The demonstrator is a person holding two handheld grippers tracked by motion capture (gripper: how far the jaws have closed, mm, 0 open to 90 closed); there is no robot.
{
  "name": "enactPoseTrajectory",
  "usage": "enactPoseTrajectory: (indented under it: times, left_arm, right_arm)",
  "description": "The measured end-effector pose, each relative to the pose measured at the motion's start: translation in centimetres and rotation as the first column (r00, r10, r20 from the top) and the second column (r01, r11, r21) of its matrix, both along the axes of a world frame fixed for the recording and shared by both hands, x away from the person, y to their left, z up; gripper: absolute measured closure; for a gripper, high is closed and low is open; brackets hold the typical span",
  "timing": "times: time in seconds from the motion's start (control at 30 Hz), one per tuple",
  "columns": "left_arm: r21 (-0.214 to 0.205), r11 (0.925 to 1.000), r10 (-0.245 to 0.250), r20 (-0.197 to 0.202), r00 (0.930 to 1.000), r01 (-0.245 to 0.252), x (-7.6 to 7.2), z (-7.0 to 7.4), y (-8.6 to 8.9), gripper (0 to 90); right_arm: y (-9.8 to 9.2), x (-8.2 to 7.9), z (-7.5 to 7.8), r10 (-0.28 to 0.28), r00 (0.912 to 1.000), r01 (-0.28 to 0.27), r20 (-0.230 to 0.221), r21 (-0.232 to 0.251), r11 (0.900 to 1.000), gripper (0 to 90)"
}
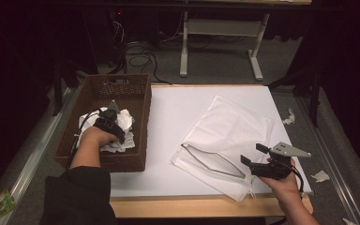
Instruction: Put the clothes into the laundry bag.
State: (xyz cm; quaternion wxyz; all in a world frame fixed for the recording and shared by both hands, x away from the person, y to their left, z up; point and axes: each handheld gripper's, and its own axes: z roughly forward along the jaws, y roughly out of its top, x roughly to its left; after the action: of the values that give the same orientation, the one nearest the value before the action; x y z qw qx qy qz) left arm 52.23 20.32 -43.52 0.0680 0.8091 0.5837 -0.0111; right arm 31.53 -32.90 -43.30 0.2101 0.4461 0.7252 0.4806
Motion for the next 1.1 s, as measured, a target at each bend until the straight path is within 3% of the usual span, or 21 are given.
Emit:
enactPoseTrajectory:
  times: [0.23, 0.53, 0.67, 0.83, 0.97, 1.1]
  left_arm:
    - [-0.012, 0.9987, -0.048, 0.049, 0.9976, 0.049, -0.9, 0.8, -0.4, 57.6]
    - [-0.032, 0.9937, -0.103, 0.126, 0.9868, 0.107, -2.0, 2.1, -1.1, 64.6]
    - [-0.050, 0.9941, -0.085, 0.188, 0.9785, 0.096, -2.5, 2.8, -1.0, 65.7]
    - [-0.059, 0.9933, -0.080, 0.266, 0.9605, 0.099, -3.1, 3.4, -1.0, 66.5]
    - [-0.086, 0.9917, -0.059, 0.351, 0.9345, 0.095, -3.7, 4.1, -0.9, 66.8]
    - [-0.097, 0.9918, -0.037, 0.409, 0.9120, 0.083, -4.2, 4.5, -0.6, 66.9]
  right_arm:
    - [-0.2, 0.0, 0.1, -0.008, 1.0000, 0.008, -0.003, 0.010, 0.9999, 15.6]
    - [-0.3, -0.1, 0.1, -0.017, 0.9999, 0.017, 0.000, 0.018, 0.9997, 15.6]
    - [-0.3, -0.2, 0.1, -0.016, 0.9999, 0.016, 0.001, 0.017, 0.9997, 15.6]
    - [-0.3, -0.3, 0.1, -0.017, 0.9998, 0.017, 0.007, 0.014, 0.9998, 15.6]
    - [-0.4, -0.2, 0.1, -0.020, 0.9998, 0.020, 0.007, 0.013, 0.9997, 15.6]
    - [-0.4, -0.3, 0.1, -0.020, 0.9997, 0.019, 0.014, 0.009, 0.9998, 15.6]
